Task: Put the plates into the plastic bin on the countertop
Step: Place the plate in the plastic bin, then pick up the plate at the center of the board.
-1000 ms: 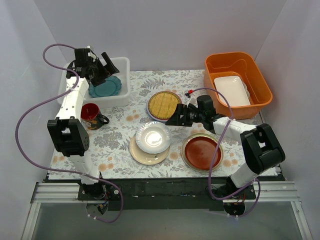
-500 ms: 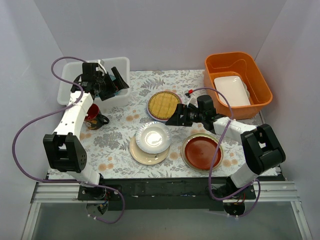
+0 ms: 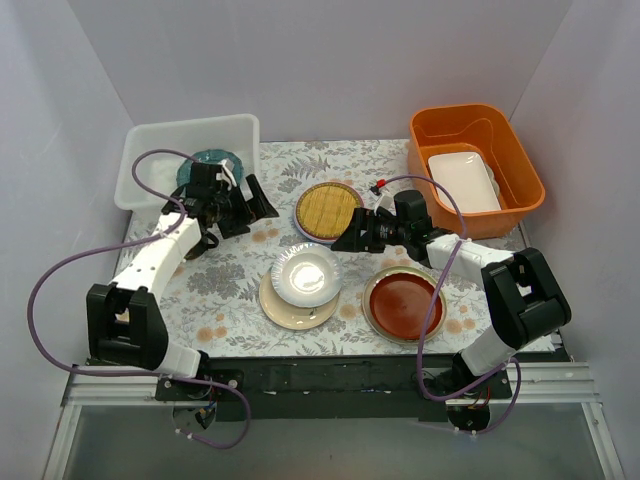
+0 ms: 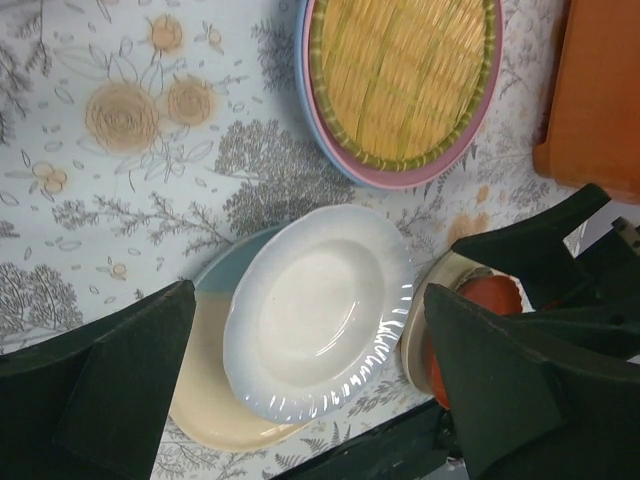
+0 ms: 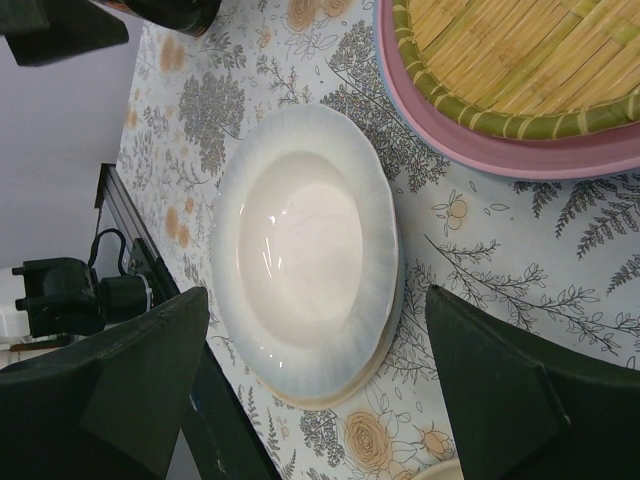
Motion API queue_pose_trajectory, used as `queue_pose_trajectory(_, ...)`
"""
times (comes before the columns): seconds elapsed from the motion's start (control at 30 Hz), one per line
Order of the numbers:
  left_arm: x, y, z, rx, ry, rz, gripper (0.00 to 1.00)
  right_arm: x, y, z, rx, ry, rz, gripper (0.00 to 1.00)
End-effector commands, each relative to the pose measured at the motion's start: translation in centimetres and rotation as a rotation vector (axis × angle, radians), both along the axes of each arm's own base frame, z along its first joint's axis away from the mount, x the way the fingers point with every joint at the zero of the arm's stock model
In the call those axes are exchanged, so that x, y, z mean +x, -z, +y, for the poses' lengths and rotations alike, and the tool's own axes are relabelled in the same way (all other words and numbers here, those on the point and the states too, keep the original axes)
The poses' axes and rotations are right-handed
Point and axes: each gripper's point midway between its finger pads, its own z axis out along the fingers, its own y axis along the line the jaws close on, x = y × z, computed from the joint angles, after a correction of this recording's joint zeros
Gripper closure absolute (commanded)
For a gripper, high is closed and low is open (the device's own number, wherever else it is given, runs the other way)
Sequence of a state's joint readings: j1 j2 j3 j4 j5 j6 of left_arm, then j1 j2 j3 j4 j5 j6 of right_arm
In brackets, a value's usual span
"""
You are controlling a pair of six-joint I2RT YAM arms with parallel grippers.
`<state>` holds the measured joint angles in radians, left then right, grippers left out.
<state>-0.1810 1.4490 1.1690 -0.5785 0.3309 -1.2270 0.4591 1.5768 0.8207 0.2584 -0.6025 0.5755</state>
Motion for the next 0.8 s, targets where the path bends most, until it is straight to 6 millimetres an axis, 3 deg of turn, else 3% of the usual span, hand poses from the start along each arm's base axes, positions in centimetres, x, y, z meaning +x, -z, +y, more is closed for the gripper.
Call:
queue_pose_trajectory(0.0,-2.1,-1.4,-1.1,-0.061,0.013,-0.056,0.02,0.0,-0.6,0.0,0.01,-0.013,-0.025,0.04)
queue_pose_trajectory(0.3,-5.7,1.8,-1.6,-0.092,0.015,0.026,0.02,0.0,-0.4,0.2,0.016,-0.021,-0.023,0.04)
queue_pose_trajectory(0.77,-7.6,3.9,-2.3,-0.108,0.01,0.077,0.05,-0.1,-0.5,0.1,0.019,-0.017,-0.021,0.04)
